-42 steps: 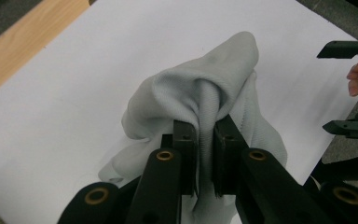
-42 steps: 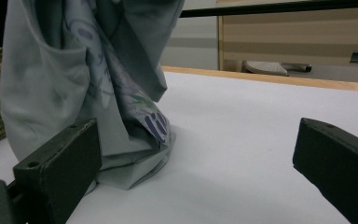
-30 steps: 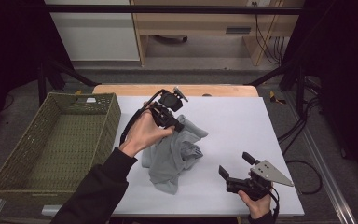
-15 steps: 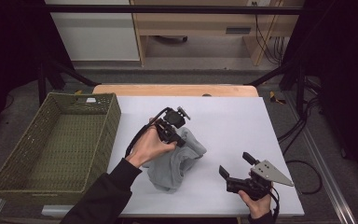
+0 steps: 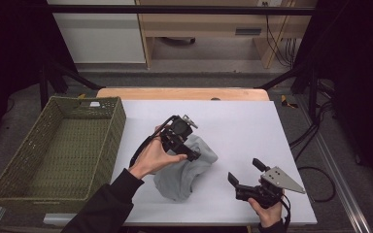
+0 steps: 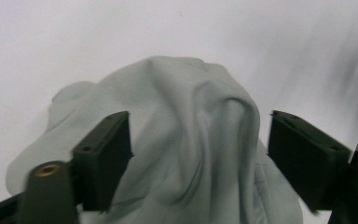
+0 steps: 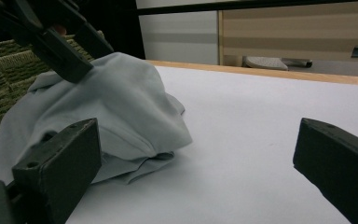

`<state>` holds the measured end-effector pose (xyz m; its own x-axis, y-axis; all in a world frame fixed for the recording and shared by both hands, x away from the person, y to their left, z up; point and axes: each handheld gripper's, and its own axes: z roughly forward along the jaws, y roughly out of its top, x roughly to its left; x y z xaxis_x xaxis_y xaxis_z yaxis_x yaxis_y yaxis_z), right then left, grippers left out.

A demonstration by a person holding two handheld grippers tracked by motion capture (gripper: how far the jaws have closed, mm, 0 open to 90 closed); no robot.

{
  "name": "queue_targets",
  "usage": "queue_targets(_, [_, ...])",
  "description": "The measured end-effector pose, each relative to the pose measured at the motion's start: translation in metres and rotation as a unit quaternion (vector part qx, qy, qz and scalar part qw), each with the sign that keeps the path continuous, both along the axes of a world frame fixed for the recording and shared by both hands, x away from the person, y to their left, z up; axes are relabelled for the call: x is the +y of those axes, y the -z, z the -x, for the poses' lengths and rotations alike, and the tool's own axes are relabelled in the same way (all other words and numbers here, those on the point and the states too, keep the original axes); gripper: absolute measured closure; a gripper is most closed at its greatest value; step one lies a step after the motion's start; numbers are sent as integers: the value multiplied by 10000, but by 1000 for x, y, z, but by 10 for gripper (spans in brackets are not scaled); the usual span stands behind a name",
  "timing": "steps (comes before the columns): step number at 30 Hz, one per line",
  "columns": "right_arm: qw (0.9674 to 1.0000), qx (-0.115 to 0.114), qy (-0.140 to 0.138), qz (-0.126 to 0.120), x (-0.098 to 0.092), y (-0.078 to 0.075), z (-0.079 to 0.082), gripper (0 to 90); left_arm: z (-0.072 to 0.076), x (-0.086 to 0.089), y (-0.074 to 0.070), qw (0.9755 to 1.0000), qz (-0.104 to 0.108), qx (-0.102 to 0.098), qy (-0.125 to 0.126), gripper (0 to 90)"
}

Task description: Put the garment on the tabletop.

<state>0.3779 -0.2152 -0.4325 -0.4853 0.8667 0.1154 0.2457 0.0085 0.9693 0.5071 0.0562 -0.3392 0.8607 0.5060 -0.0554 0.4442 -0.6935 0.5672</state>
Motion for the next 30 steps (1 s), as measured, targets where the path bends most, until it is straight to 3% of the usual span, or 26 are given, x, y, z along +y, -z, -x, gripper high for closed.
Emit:
queue_targets(2, [10000,-10,-4,12,0,0,0,14,1,2,-1,10000,59,-28,-19,171])
queue_targets(5, [10000,-2,-6,-17,0,0,0,14,4,8,-4,9995,314,-36,-97,149])
queue_targets(6, [10000,-2,-24,-8,0,0,0,13,7,14,-6,9984,537,-124,-129,136])
queue_targets(7, [10000,-1,-24,-10,0,0,0,13,7,14,-6,9984,537,-124,-129,124])
queue_targets(8, [10000,-7,-20,-21,0,0,0,13,9,20,-6,9965,791,-178,-203,107])
queue_targets(9, [10000,-7,-20,-21,0,0,0,13,9,20,-6,9965,791,-178,-203,98])
queue_targets(10, [10000,14,-22,-39,0,0,0,13,12,26,-4,9939,1005,-327,-298,90])
queue_targets(11, [10000,14,-22,-39,0,0,0,13,12,26,-4,9939,1005,-327,-298,80])
queue_targets(13, [10000,28,-36,-58,0,-1,0,13,18,36,0,9886,1305,-585,-461,73])
queue_targets(14, [10000,28,-36,-58,0,-1,0,13,18,36,0,9886,1305,-585,-461,73])
queue_targets(16, [10000,27,-23,-53,0,0,0,13,22,44,3,9848,1484,-726,-528,73])
queue_targets(17, [10000,12,-23,-45,0,0,0,12,23,47,4,9827,1586,-778,-560,73])
queue_targets(18, [10000,16,-19,-45,-1,0,0,12,26,55,7,9790,1751,-863,-584,72])
queue_targets(19, [10000,26,-19,-41,-1,0,0,12,26,55,7,9790,1751,-863,-584,72])
queue_targets(20, [10000,26,-19,-41,-1,0,0,12,28,59,8,9768,1843,-914,-589,72])
queue_targets(21, [10000,14,-38,-51,-1,0,0,11,32,66,10,9731,2007,-946,-619,74])
queue_targets(22, [10000,14,-38,-51,-1,0,0,11,32,66,10,9731,2007,-946,-619,67])
queue_targets(30, [10000,9,-19,-62,-2,0,0,6,53,99,21,9618,2324,-1221,-774,31])
